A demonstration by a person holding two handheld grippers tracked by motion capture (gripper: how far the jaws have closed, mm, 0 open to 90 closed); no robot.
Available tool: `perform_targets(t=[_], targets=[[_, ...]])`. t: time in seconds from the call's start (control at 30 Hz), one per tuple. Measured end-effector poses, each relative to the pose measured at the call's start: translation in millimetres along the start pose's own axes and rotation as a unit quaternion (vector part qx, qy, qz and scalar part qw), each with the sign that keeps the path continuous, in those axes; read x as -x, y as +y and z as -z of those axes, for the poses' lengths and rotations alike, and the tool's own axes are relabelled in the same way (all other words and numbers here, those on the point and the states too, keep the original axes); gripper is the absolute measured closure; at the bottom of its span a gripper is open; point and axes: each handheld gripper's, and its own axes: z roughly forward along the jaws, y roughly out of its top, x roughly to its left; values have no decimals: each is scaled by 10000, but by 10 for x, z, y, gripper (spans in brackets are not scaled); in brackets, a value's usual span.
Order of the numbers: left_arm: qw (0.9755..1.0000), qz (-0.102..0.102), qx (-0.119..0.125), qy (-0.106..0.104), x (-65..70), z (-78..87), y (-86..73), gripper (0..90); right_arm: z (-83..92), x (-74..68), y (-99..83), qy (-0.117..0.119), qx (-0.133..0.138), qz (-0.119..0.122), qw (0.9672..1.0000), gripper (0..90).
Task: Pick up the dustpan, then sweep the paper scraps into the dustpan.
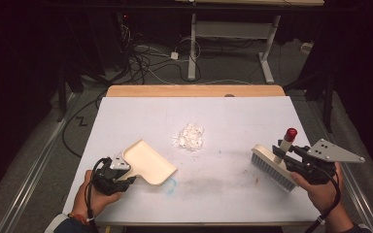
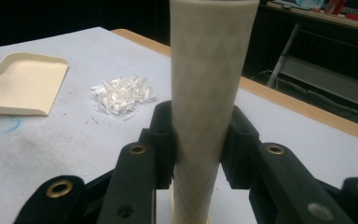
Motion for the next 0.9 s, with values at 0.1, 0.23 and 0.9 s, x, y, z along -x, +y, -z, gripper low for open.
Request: perform_targets(t=[0.1, 0.23, 0.9], targets=[[10000, 27, -38, -12, 2, -9, 3, 635, -75, 13, 26, 25, 136, -34, 9999, 703], [10000, 37, -67, -51, -13, -31, 9, 636, -245, 18, 60, 55, 166, -66, 9998, 703], [10000, -17, -77, -40, -1, -24, 6, 635, -1661, 96, 717, -85, 182, 33, 9998, 703]])
